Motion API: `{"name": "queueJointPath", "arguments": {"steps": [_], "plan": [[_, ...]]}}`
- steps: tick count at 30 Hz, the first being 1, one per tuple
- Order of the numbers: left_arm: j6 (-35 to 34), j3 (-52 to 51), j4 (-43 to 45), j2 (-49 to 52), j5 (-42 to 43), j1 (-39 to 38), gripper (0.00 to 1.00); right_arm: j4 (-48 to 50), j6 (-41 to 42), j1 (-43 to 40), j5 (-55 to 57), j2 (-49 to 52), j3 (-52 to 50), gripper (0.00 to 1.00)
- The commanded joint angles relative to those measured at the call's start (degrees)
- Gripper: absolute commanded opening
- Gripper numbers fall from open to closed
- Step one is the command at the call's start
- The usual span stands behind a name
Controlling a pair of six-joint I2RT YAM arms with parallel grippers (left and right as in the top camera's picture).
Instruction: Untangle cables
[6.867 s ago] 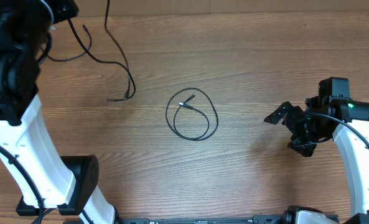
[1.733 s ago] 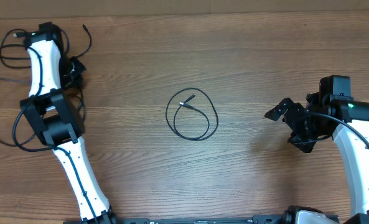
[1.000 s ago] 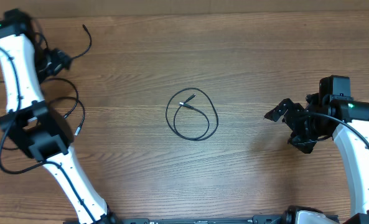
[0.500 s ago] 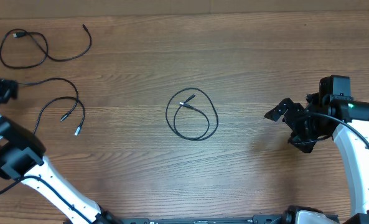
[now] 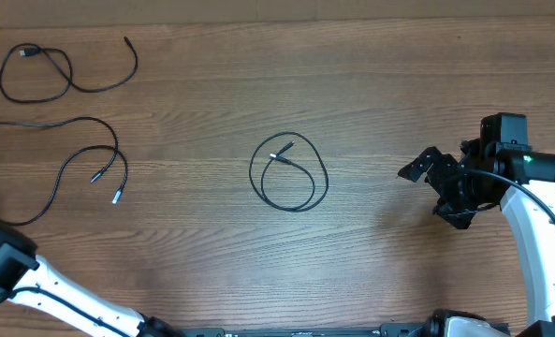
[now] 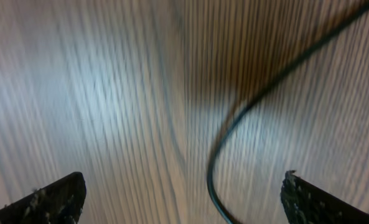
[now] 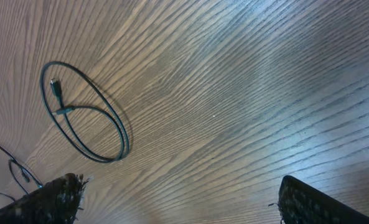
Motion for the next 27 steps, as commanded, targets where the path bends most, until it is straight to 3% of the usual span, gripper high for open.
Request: {"name": "queueJointPath", "arguments": {"steps": [1,11,14,17,21,27], "plan": [[10.1,-2.4,2.19,0.11,5.49,1.18,1.0,0.7,-0.17,-0.17,0.5,-0.04,-0.48,1.0],[19.89,-12.85,10.47,0.11,11.65,1.57,0.98,0.68,0.28,-0.17,0.5,-0.04,-0.48,1.0],[22.21,-14.49,12.59,0.11,14.4,1.57,0.93,0.5,0.28,-0.17,0.48,-0.04,-0.48,1.0],[23.63,-15.37,13.66,0.11,15.13,1.46,0.8,0.5,0.28,-0.17,0.48,-0.04,-0.48,1.0],[23.43,-16.87,15.13,0.11,17.07,1.46,0.45,0.5,0.28,-0.17,0.48,-0.04,-0.48,1.0],[23.43,-19.54,19.08,0.11,25.11,1.07,0.25,0.48,0.28,-0.17,0.48,-0.04,-0.48,1.0]]}}
